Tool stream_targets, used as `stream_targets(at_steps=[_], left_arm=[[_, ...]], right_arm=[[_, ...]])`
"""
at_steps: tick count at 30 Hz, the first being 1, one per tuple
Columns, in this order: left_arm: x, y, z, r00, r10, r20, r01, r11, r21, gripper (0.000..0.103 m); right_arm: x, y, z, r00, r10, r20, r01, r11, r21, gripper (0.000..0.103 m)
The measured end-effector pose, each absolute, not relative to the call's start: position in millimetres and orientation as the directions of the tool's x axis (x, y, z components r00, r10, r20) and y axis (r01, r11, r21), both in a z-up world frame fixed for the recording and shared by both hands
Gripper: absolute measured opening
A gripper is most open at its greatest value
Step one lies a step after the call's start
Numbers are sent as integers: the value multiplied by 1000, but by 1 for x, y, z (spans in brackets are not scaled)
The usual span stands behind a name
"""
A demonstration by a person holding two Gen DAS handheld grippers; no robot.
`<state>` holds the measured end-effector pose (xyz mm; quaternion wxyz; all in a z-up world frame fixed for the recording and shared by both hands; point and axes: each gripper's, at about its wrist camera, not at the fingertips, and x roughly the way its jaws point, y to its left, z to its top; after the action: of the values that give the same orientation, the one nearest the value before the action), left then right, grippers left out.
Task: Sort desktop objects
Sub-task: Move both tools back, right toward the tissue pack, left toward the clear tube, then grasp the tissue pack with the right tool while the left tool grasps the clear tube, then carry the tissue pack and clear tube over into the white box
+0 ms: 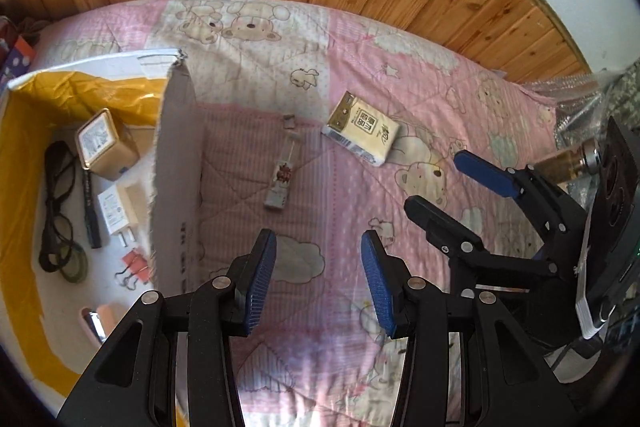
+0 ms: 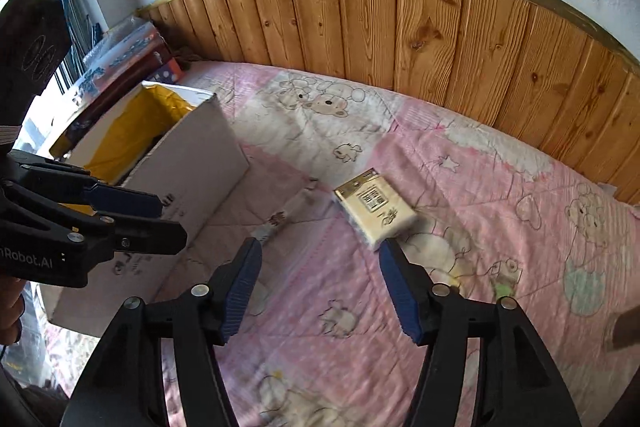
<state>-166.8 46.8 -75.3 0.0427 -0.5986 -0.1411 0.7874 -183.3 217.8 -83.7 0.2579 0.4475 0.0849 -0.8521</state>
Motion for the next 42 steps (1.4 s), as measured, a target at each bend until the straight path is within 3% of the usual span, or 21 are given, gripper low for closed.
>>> stream_targets(at_steps=[15, 18, 20, 21, 29, 42], left_arm=[[-234, 49, -179, -155, 156, -975, 221, -957, -188, 46], [-232, 49, -178, -194, 158, -968, 218, -955, -200, 43], [-230, 51, -176, -214, 130, -968, 190, -967, -172, 23], [-229, 52, -177, -214, 121, -969, 175, -971, -160, 19], [-209, 68, -158, -241, 158, -957, 109, -976, -189, 18], [-134, 81, -101, -285, 264, -921, 40, -957, -287, 18]], right_arm=[[-271, 194, -181, -421, -240, -875, 587, -808, -60, 72], [-275, 202, -190, -395, -276, -876, 573, -819, -1, 64], [-273, 208, -186, -395, -290, -872, 560, -828, 22, 56], [-272, 212, -184, -388, -306, -869, 549, -835, 49, 54], [-250, 241, -164, -388, -370, -844, 428, -883, 191, 54], [-179, 258, -121, -436, -404, -804, 346, -900, 265, 54]])
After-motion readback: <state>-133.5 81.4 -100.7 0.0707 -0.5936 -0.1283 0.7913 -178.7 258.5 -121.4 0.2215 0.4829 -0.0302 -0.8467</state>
